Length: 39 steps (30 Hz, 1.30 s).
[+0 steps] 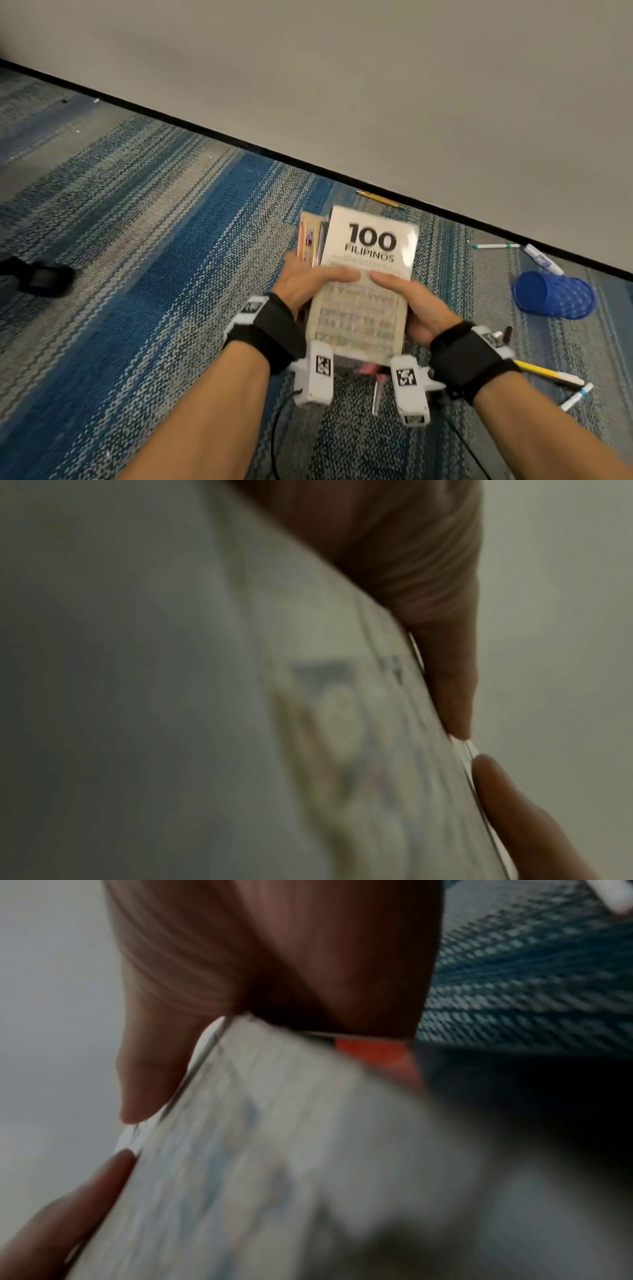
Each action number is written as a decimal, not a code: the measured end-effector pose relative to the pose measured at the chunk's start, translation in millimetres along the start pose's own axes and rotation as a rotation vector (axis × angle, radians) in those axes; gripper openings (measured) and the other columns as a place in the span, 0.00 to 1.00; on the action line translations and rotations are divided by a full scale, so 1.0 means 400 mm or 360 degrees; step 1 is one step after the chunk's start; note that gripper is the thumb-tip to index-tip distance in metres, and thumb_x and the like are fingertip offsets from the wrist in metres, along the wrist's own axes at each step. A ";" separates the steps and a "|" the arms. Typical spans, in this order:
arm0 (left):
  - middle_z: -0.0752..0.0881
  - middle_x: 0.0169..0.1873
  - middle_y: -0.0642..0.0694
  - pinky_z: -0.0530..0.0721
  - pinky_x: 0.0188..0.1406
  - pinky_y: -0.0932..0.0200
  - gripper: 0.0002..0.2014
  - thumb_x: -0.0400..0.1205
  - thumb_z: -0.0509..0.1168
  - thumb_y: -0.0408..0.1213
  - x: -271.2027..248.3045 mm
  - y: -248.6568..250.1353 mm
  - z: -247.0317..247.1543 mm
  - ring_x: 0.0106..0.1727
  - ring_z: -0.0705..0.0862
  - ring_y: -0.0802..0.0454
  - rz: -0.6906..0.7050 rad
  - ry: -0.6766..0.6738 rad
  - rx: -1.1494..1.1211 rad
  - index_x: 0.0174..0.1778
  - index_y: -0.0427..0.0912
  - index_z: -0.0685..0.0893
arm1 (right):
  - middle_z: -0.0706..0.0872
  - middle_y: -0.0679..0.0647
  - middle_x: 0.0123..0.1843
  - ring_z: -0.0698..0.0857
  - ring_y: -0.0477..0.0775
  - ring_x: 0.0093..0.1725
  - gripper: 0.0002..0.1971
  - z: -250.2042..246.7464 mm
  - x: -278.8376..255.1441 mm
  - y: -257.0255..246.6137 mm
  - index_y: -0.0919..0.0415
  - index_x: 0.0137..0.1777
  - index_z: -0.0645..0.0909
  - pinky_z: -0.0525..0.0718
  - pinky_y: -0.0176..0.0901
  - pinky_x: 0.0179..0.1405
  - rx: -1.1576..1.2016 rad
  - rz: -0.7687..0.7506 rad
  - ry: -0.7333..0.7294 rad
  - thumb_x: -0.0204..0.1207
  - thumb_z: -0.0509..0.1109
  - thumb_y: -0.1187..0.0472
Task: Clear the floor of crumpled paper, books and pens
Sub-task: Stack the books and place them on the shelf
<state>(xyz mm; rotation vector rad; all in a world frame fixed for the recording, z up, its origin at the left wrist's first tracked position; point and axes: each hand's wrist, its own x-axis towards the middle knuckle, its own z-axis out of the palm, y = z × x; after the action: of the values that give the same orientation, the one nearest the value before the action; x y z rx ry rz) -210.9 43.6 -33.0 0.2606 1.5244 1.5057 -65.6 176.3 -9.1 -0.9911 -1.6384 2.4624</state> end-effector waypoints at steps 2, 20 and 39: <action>0.91 0.52 0.40 0.88 0.52 0.39 0.34 0.60 0.84 0.32 -0.011 0.066 0.028 0.50 0.91 0.42 0.0193 -0.0069 -0.0019 0.62 0.34 0.80 | 0.85 0.59 0.67 0.85 0.60 0.64 0.25 -0.021 0.001 -0.053 0.60 0.72 0.75 0.86 0.53 0.57 -0.0157 -0.0195 -0.0070 0.75 0.71 0.61; 0.74 0.69 0.46 0.76 0.72 0.46 0.56 0.54 0.83 0.35 0.186 0.016 0.110 0.72 0.75 0.53 0.0570 -0.0150 0.0641 0.73 0.53 0.54 | 0.87 0.40 0.54 0.86 0.28 0.49 0.35 -0.248 0.119 -0.072 0.64 0.67 0.77 0.81 0.19 0.47 -0.0923 -0.0184 0.0125 0.59 0.84 0.67; 0.89 0.54 0.60 0.87 0.48 0.60 0.39 0.65 0.81 0.34 -0.324 0.642 0.343 0.54 0.88 0.62 -0.0004 -0.0176 0.0532 0.69 0.62 0.75 | 0.90 0.46 0.57 0.88 0.47 0.58 0.33 -0.099 -0.437 -0.598 0.50 0.62 0.76 0.88 0.46 0.56 -0.0275 -0.0087 0.0265 0.58 0.84 0.70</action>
<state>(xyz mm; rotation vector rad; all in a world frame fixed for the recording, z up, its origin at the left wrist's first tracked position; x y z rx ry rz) -158.7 99.3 276.4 0.5273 1.6801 1.2080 18.4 254.8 266.8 -1.1196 -1.8194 2.1683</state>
